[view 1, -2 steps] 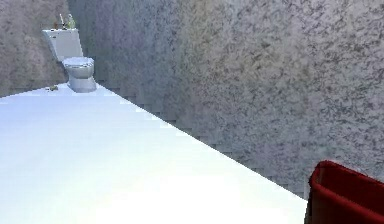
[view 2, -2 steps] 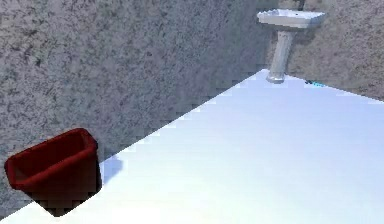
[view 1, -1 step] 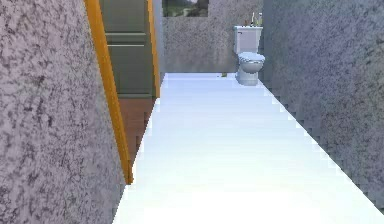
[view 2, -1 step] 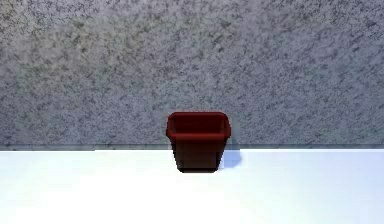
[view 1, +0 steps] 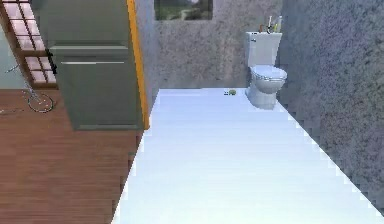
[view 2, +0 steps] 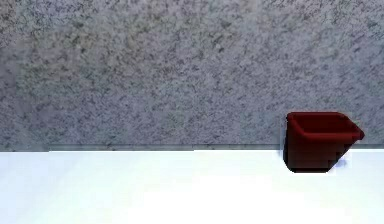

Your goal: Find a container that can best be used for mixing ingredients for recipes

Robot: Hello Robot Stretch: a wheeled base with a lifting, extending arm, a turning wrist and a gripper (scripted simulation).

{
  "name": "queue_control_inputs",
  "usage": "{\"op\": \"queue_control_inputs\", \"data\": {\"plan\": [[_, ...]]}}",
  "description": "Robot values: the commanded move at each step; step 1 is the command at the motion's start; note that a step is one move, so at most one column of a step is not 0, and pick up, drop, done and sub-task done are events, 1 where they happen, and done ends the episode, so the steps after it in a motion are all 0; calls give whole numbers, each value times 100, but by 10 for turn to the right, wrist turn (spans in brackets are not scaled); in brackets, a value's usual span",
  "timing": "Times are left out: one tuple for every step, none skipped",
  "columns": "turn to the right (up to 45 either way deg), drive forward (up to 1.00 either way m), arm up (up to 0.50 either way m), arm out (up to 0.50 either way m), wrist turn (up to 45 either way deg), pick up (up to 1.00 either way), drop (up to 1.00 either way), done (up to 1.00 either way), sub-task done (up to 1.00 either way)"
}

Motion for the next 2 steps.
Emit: {"op": "queue_control_inputs", "data": {"plan": [[0, 65, 0, 0, 0, 0, 0, 0, 0], [-420, 0, 0, 0, 0, 0, 0, 0, 0]]}}
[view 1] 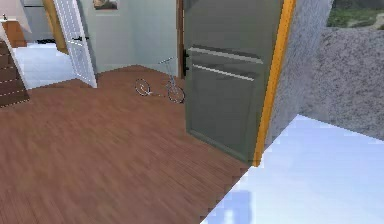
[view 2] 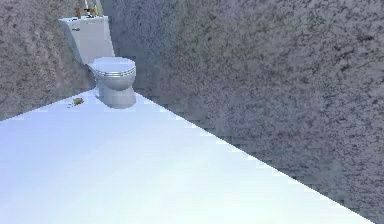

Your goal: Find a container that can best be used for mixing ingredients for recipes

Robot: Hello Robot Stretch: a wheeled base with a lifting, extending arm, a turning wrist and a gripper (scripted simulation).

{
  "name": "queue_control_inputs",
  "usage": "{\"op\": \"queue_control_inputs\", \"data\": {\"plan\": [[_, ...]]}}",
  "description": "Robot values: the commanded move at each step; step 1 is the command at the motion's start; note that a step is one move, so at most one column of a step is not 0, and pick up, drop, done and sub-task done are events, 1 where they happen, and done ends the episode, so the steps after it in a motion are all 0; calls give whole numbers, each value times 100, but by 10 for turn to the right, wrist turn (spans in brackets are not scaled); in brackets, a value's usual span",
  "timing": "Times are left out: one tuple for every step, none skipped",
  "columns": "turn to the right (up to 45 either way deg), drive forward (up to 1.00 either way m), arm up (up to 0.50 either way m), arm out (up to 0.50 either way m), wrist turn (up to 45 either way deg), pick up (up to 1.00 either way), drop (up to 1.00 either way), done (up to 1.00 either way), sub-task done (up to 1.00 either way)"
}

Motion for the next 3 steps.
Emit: {"op": "queue_control_inputs", "data": {"plan": [[0, 35, 0, 0, 0, 0, 0, 0, 0], [-360, 0, 0, 0, 0, 0, 0, 0, 0], [0, 100, 0, 0, 0, 0, 0, 0, 0]]}}
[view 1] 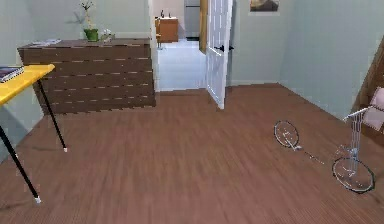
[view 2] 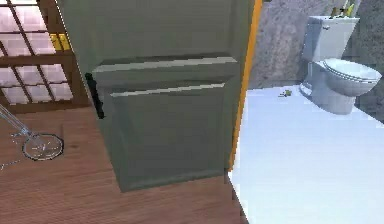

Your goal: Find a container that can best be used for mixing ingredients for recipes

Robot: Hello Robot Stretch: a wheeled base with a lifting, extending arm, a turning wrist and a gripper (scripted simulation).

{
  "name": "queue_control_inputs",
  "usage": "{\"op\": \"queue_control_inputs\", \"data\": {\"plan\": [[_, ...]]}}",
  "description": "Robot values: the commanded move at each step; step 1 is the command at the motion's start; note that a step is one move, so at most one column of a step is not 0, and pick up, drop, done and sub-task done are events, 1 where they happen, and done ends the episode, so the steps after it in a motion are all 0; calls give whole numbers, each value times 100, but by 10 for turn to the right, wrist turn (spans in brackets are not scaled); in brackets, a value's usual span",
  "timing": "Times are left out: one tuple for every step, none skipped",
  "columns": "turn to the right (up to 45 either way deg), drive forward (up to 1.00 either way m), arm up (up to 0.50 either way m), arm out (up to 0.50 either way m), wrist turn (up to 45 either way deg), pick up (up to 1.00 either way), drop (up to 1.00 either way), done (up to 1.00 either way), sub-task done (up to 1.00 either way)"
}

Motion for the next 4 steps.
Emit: {"op": "queue_control_inputs", "data": {"plan": [[0, 100, 0, 0, 0, 0, 0, 0, 0], [0, 100, 0, 0, 0, 0, 0, 0, 0], [0, 100, 0, 0, 0, 0, 0, 0, 0], [-60, 0, 0, 0, 0, 0, 0, 0, 0]]}}
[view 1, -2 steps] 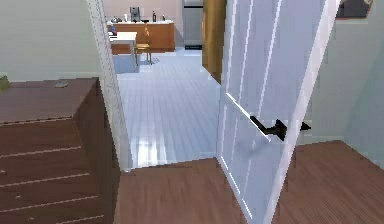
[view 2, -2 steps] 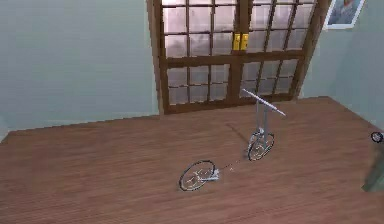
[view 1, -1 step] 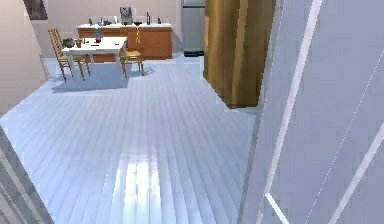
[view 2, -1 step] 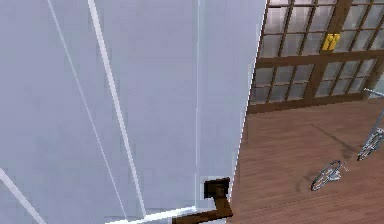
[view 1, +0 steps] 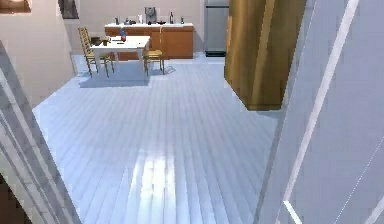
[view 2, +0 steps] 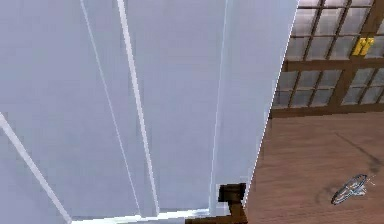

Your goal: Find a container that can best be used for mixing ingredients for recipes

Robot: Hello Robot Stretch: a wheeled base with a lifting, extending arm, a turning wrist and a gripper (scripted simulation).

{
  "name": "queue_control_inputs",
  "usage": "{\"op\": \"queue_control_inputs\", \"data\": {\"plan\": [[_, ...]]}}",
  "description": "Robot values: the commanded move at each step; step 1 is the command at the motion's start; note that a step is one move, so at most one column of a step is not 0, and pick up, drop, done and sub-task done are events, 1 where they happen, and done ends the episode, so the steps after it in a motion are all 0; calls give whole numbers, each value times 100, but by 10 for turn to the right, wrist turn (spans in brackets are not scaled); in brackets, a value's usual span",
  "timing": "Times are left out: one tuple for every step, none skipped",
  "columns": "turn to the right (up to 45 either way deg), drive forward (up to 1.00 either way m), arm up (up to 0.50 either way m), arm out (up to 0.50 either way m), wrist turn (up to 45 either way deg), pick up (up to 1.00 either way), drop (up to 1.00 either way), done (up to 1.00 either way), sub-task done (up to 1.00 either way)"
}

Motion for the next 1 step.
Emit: {"op": "queue_control_inputs", "data": {"plan": [[0, 35, 0, 0, 0, 0, 0, 0, 0]]}}
